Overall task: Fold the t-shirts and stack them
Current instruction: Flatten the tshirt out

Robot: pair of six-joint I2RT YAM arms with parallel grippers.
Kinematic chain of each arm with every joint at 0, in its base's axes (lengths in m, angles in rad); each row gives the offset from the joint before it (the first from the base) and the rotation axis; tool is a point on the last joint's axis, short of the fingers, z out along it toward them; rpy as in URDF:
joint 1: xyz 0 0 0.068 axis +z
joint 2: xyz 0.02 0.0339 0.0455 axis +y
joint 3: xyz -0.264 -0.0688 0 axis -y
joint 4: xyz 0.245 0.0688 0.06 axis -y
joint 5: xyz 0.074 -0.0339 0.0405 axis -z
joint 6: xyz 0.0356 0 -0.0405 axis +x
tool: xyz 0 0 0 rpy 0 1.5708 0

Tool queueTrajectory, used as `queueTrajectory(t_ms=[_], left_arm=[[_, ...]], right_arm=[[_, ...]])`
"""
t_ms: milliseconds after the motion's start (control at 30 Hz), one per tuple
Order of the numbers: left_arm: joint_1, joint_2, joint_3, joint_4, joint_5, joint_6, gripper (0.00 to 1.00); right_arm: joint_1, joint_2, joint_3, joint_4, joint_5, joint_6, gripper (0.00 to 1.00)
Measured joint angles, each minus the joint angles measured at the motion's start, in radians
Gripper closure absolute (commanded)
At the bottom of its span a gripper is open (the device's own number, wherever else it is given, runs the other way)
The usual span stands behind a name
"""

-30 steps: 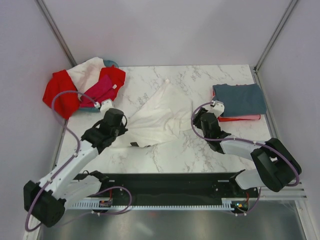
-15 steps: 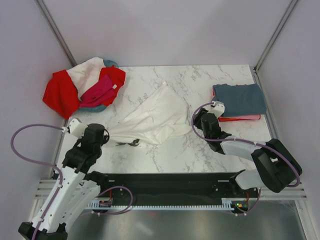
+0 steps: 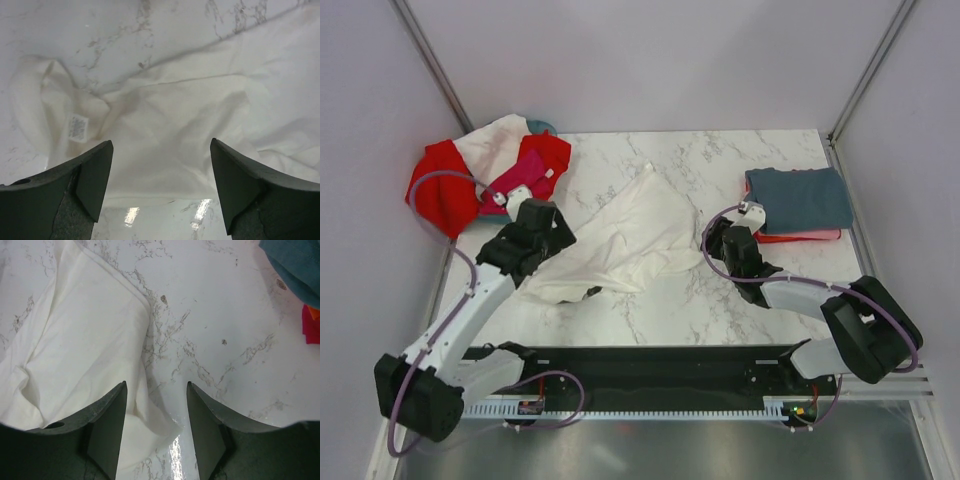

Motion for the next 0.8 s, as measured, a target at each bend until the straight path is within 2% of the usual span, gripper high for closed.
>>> queueTrajectory(t_ms=[200,467,633,800], left_arm=[[-0.057,0.304,0.163,0.087,0.124,0.100,0.12],[-0.114,0.704,0.452,0.126,0.132,0.184,0.21],[-0.119,0.879,0.569,0.127,0.130,0.251,0.28],[-0.120,0.981,0.634,0.124,0.127,0.291,0.33]], right_arm=[[-0.002,0.002,0.000,0.020,-0.024,-0.004,0.41],[-0.006,0.019,0.000,0.027,-0.034,-0.004,0.41],[-0.007,0.024,0.000,0.027,-0.035,-0.003,0.39],[-0.007,0.031,0.000,0.026,-0.034,-0.004,0.39]])
